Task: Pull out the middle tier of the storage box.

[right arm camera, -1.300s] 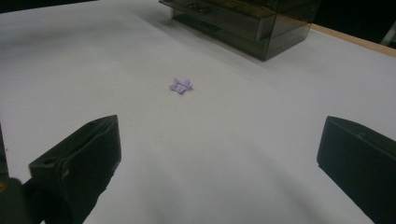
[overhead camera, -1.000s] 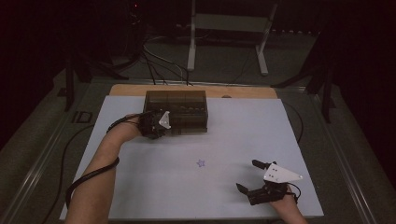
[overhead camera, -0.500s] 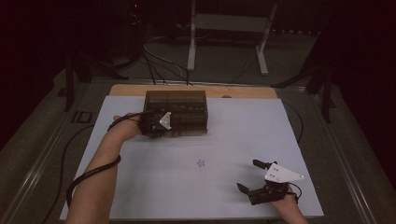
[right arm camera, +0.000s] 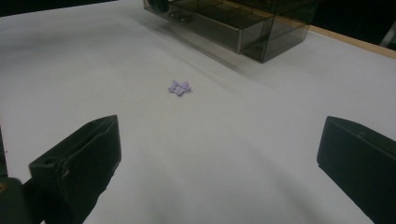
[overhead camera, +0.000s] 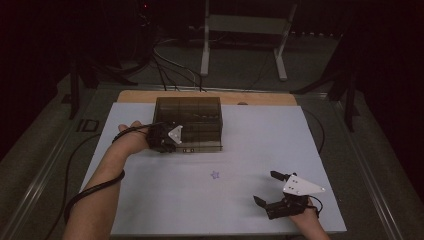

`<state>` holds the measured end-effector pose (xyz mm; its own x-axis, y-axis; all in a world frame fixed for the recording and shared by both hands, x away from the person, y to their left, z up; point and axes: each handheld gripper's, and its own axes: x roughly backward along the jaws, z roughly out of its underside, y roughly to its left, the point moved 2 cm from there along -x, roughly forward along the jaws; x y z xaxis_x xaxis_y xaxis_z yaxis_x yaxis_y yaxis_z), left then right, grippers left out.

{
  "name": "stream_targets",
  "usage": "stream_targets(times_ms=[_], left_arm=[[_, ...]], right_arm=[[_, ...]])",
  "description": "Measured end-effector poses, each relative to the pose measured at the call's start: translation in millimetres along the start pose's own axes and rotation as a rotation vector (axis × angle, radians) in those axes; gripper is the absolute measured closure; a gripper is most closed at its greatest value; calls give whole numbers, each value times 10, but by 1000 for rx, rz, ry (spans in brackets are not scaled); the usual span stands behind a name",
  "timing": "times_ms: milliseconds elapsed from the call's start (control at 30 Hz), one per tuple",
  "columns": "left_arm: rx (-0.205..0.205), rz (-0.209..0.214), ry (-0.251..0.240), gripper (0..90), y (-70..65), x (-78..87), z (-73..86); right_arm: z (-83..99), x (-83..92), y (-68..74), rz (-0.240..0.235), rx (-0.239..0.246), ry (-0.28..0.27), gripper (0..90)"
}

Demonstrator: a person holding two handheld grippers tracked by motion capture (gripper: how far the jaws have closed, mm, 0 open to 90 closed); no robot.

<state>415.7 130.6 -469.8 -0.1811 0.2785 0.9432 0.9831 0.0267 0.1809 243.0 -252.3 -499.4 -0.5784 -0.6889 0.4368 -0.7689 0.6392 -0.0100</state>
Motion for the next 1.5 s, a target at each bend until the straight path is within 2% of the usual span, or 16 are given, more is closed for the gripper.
stream_targets(times_ms=[233, 400, 600, 900, 1033, 1267, 1400, 1433, 1500], left_arm=[[-10, 1, 1, 855, -72, 22, 8], [0, -7, -17, 855, -126, 17, 50], [-5, -13, -28, 859, -133, -13, 69], [17, -16, -30, 857, -116, -19, 42], [42, -10, -56, 855, -113, -23, 65], [24, -21, -40, 844, -115, -21, 56], [48, -40, -45, 778, -141, 18, 48], [66, -49, -41, 742, -147, 24, 43], [133, -54, -31, 687, -140, 38, 34]], right_arm=[[-1, 1, 6, 1, 5, -1, 3], [-3, -2, 6, 2, 7, -1, 3], [-1, -6, 11, 2, 11, 3, 3], [-3, -1, 9, 1, 11, 1, 3], [-1, -3, 6, 0, 11, 1, 3], [-3, -1, 8, 1, 9, 0, 4], [-1, -3, 7, 1, 10, 1, 4], [-3, -3, 9, 2, 11, 2, 4], [-1, -4, 10, 2, 12, 3, 3]])
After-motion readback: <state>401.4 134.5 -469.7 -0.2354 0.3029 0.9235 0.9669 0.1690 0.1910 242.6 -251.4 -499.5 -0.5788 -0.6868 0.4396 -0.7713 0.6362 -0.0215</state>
